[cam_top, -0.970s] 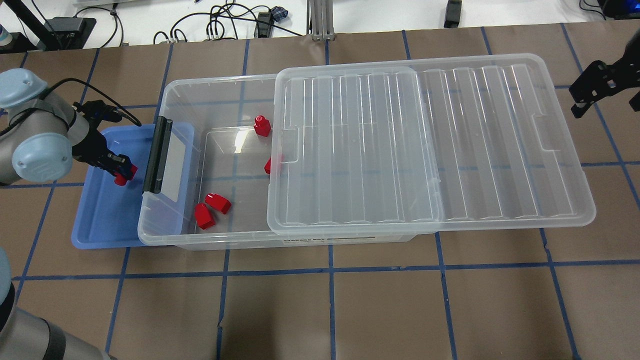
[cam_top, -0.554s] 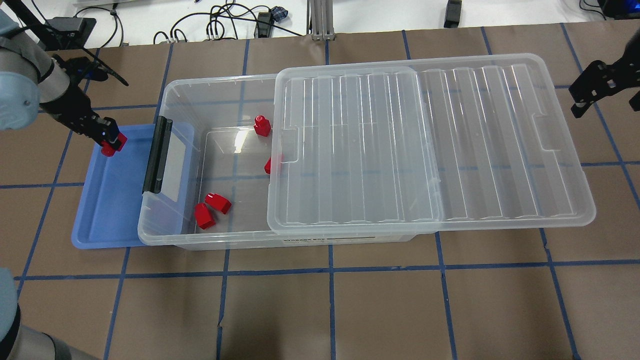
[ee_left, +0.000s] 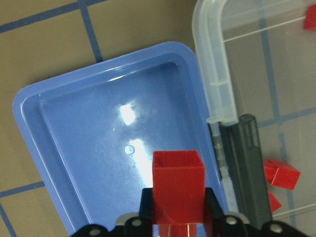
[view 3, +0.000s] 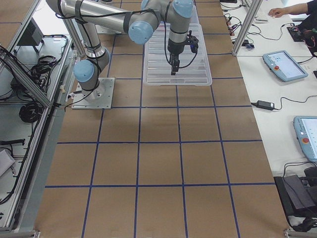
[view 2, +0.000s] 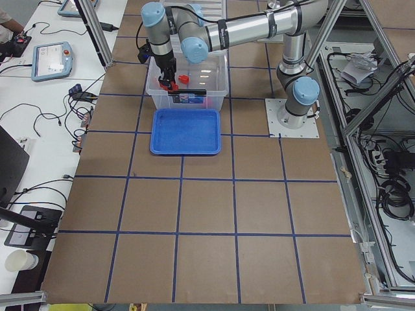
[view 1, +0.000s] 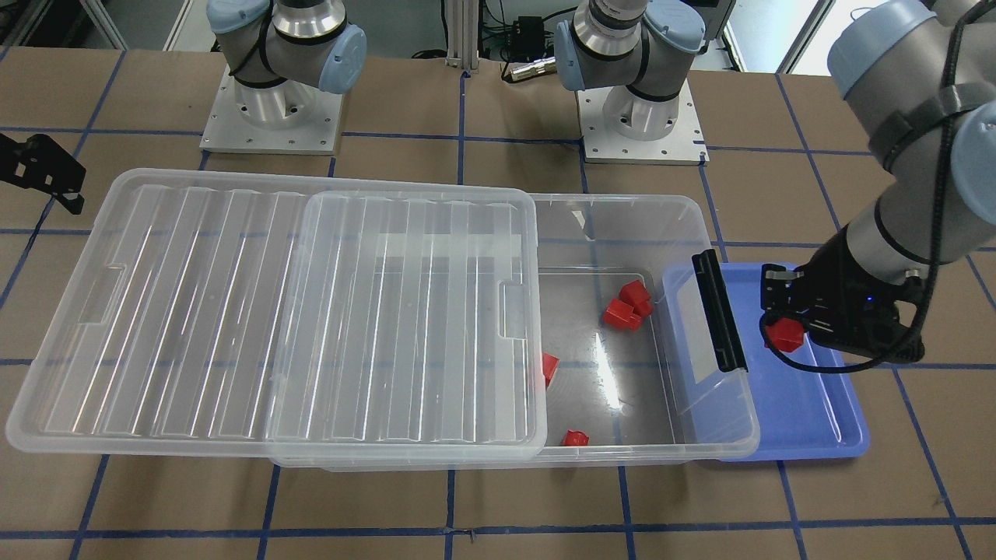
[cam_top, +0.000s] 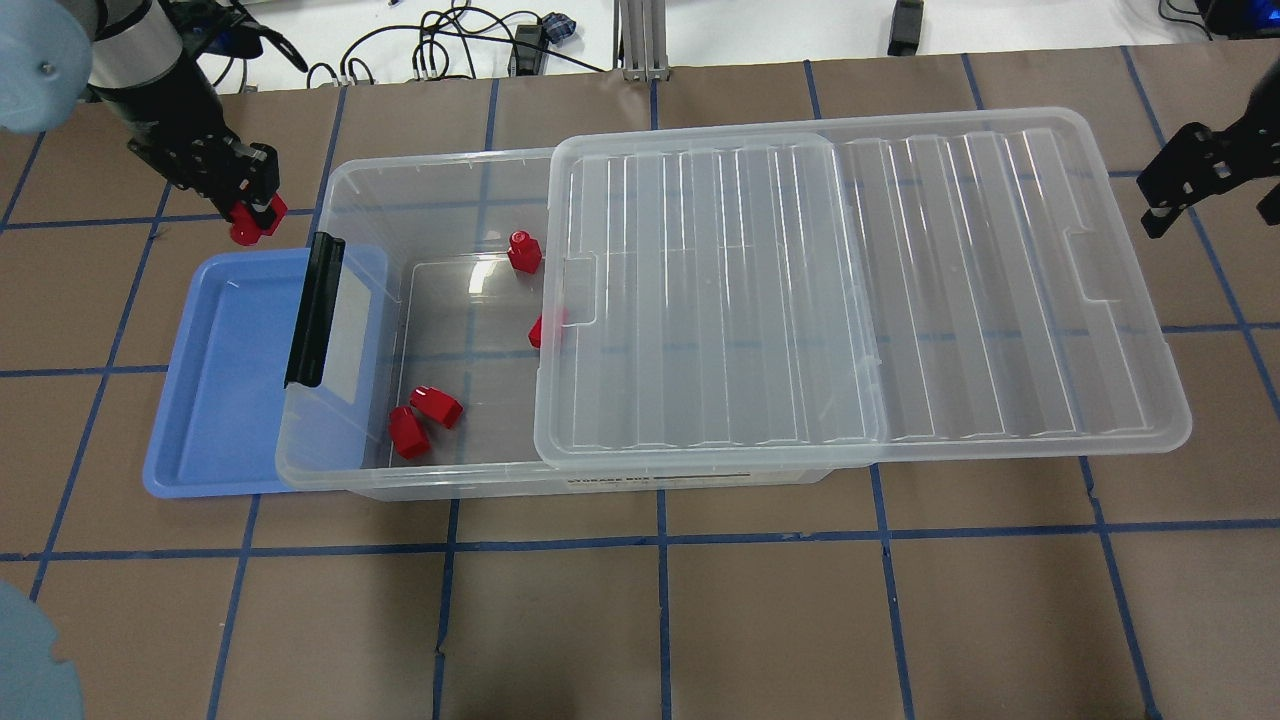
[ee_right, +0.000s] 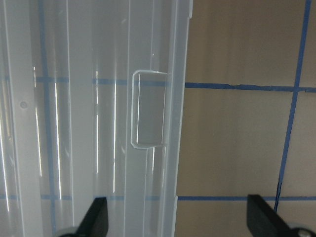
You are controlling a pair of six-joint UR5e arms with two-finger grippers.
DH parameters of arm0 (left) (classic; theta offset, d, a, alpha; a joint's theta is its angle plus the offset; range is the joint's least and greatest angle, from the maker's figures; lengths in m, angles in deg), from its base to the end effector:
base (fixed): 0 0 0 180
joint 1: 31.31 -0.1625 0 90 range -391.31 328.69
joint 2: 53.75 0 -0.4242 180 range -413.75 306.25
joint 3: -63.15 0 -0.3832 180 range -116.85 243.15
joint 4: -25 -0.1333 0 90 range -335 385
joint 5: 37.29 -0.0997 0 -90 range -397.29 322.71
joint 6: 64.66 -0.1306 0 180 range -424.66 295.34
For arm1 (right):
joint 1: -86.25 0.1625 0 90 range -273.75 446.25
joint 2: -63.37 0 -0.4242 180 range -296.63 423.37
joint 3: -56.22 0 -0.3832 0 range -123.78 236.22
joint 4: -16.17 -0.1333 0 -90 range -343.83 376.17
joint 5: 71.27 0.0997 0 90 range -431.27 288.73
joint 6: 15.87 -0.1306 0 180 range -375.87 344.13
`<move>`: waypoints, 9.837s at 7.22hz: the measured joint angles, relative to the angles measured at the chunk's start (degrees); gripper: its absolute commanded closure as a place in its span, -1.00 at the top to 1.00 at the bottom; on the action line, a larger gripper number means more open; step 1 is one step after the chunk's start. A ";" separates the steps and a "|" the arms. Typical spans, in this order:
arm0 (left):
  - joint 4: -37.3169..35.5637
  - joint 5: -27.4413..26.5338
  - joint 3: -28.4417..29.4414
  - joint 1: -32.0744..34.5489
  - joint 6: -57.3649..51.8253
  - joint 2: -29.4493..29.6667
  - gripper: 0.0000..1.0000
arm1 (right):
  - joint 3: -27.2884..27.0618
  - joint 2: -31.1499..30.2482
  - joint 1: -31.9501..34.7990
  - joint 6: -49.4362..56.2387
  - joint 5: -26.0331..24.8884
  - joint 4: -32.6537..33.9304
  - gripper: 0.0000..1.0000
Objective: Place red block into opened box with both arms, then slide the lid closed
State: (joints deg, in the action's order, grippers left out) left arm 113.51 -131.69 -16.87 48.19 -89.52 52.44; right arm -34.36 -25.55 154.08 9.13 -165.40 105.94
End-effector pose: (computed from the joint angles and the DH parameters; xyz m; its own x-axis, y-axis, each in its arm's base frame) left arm -0.0141 -0.6005 0.3904 -0.9669 0.2527 -0.0348 0.2478 0.9629 0.1068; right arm -0.0688 -0.4972 0.4420 -0.9973 -0.0520 0.0513 -0.0489 0.9970 0.0603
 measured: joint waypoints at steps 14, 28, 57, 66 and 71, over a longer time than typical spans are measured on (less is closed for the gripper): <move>-30.06 4.09 -24.94 10.05 20.53 2.89 -0.90 | -0.03 -0.19 0.02 0.21 0.01 -0.25 1.00; -5.06 6.49 -8.69 10.26 21.22 -3.73 1.00 | -0.41 -0.22 0.02 0.07 0.00 0.32 1.00; 5.71 5.10 -4.18 9.10 20.64 -13.20 1.00 | -6.92 9.21 5.13 -13.64 -2.99 11.55 1.00; 5.71 5.01 -4.18 9.10 20.64 -13.22 1.00 | -7.48 9.44 14.21 -24.05 -2.75 11.79 1.00; 5.59 5.14 -4.18 9.10 20.71 -13.15 1.00 | -7.42 9.58 18.63 -26.19 -2.40 12.12 1.00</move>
State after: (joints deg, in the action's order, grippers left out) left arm 119.11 -126.55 -21.05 57.28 -68.80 39.30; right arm -41.78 -15.97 172.70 -17.06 -167.81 118.06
